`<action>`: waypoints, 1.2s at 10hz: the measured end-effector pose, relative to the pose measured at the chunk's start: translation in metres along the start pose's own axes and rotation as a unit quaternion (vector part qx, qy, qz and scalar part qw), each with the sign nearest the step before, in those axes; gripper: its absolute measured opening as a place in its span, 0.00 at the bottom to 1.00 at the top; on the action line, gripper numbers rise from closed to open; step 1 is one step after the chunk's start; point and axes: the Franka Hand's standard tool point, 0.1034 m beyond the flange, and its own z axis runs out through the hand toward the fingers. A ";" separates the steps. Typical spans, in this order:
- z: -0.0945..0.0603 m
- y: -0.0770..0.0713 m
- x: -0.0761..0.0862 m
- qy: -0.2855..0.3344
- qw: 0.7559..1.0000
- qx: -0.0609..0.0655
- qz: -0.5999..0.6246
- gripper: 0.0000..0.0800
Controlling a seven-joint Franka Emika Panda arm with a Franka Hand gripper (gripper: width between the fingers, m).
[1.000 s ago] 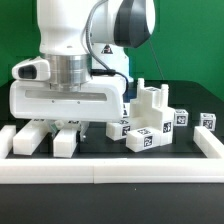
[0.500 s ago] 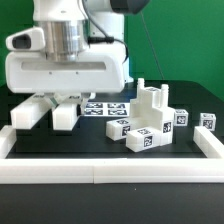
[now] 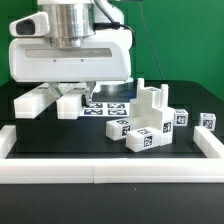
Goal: Assemble chair
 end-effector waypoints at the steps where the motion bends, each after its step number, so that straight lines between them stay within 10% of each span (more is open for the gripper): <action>1: 0.000 0.000 0.000 0.000 1.000 0.000 0.000 0.36; 12: -0.021 -0.022 -0.030 -0.007 0.987 0.018 0.162 0.36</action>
Offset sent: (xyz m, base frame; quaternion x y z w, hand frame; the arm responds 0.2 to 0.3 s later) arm -0.0329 -0.0062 0.0287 -0.0598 0.0068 0.0975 0.9934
